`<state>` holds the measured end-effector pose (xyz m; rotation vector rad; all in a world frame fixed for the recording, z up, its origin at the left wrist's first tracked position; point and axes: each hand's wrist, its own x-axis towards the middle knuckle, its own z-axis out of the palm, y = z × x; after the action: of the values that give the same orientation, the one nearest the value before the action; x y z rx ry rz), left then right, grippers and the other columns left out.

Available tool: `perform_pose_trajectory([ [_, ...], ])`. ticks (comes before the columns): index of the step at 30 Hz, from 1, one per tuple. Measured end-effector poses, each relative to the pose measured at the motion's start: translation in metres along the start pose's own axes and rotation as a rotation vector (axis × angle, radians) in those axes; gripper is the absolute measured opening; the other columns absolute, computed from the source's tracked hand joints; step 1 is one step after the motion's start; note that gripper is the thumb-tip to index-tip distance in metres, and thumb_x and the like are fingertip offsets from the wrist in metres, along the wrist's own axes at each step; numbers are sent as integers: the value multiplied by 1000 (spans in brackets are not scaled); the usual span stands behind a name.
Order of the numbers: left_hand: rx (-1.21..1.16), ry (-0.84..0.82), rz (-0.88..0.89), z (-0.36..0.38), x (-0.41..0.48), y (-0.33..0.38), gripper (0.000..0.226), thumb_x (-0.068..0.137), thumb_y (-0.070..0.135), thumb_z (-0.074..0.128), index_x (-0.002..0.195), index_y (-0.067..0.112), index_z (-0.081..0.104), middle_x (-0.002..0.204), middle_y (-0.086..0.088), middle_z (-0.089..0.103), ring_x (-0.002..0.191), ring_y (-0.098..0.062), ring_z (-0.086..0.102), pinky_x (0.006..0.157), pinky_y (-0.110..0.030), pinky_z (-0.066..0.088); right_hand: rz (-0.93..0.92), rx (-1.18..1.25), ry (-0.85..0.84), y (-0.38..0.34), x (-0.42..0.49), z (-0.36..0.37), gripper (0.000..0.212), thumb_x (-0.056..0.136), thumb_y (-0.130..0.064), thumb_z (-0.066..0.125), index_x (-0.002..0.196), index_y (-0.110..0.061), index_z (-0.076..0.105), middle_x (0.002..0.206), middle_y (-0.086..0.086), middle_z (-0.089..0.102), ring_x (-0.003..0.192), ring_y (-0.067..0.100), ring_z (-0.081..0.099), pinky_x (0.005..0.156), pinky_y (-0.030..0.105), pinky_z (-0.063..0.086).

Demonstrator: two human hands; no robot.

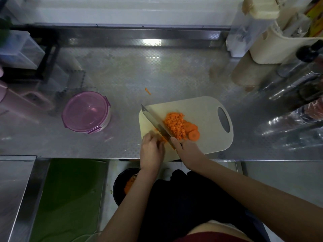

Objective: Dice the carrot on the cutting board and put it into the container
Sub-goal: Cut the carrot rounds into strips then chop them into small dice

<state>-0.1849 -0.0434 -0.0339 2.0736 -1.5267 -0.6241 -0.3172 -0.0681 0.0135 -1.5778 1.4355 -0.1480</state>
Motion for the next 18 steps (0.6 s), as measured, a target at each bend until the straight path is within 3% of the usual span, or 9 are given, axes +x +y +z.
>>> perform_pose_trajectory([
  [3,9,0,7,1,0,0,13,82,5,60,92,1,67,94,-11,56,96,-26,51,82,-34,45,12,33,-38,-2,-1,0,55,99,-45,29,112,1,58,106,21,63,100,32,59,77,26,37],
  [6,8,-10,2,1,1,0,11,81,3,59,88,-1,67,94,-12,57,95,-26,51,80,-36,47,6,-76,28,-3,6,9,64,94,-55,30,97,1,62,93,19,66,90,31,63,72,31,46],
  [8,12,-8,1,1,1,0,10,80,3,60,86,-2,67,93,-13,58,94,-26,52,78,-35,47,17,-162,54,0,13,14,58,95,-52,30,79,-4,58,72,14,60,72,30,61,59,31,40],
  [10,17,-5,-1,0,0,1,9,81,3,61,85,-2,67,93,-13,58,94,-27,52,77,-35,46,23,-197,14,-4,13,11,55,98,-47,29,80,-6,60,63,7,51,63,25,54,55,26,34],
  [14,23,0,6,0,-1,2,8,83,4,61,88,0,64,95,-13,56,97,-27,50,81,-33,43,19,-57,8,-8,12,-5,55,102,-38,28,95,5,62,88,26,62,88,34,61,72,35,43],
  [18,26,-14,-23,2,2,4,12,85,8,60,95,3,62,101,-13,54,102,-28,48,85,-32,40,58,37,59,-2,15,-10,60,99,-45,30,100,4,64,95,24,64,95,33,61,80,33,43],
])
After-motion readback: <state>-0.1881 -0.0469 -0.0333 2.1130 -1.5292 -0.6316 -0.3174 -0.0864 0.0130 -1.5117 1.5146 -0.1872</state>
